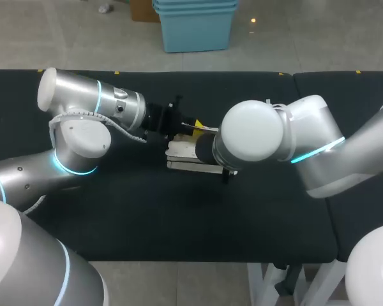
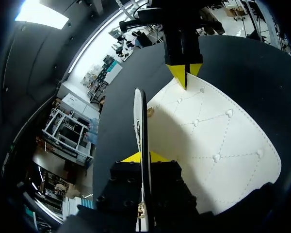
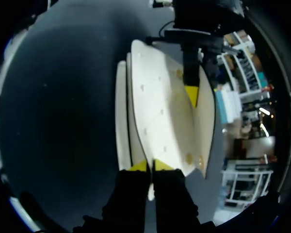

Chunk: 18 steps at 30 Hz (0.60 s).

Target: Pick up the bag, open it, inspect its contents, close it, and place it on the opposite side

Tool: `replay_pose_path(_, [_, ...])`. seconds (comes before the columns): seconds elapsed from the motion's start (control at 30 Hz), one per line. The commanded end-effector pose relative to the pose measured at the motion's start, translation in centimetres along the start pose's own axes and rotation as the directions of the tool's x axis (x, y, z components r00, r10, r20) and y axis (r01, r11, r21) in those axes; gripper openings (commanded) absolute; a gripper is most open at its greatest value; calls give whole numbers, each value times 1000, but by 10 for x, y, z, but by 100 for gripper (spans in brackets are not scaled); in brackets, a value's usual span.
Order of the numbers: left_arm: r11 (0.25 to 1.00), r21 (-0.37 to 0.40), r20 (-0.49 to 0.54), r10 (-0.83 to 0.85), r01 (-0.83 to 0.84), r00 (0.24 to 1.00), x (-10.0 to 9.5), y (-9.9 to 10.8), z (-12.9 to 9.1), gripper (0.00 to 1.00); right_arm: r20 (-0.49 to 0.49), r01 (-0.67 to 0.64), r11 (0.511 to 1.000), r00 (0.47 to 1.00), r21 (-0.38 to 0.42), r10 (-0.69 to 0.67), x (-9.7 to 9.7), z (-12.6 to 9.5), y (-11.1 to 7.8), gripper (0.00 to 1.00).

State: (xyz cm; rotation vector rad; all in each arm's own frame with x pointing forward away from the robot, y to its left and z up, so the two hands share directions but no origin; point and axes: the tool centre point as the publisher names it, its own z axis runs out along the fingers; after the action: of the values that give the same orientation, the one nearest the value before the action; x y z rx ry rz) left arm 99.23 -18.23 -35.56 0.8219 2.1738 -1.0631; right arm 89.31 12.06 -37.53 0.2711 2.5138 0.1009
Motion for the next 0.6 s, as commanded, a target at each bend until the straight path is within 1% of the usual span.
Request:
replay_pose_path(0.03, [1000, 15, 46, 4, -5, 999, 11, 0, 0, 0, 3, -2, 1000, 1000, 1, 2, -1, 3, 0, 0])
replay_pose_path(0.2, [1000, 9, 47, -23, 23, 999, 8, 0, -1, 0, 3, -2, 1000, 1000, 1, 2, -1, 3, 0, 0])
replay_pose_path(0.23, [999, 8, 49, -32, 31, 998, 7, 0, -2, 2, 3, -2, 1000, 1000, 1, 2, -1, 3, 0, 0])
replay_pose_path(0.27, [999, 7, 49, -34, 33, 998, 5, -1, -3, 20, 3, -2, 1000, 1000, 1, 2, -1, 3, 0, 0])
replay_pose_path(0.37, [999, 3, 54, -40, 39, 998, 0, -2, -7, 44, 3, -2, 1000, 1000, 1, 2, -1, 3, 0, 0])
replay_pose_path(0.47, [998, 16, 56, -57, 56, 997, -6, -3, -11, 46, 3, -2, 1000, 1000, 1, 2, -1, 3, 0, 0])
replay_pose_path(0.6, [997, 18, 39, -82, 82, 996, -12, -5, -15, 45, 3, -2, 1000, 1000, 1, 2, -1, 3, 0, 0])
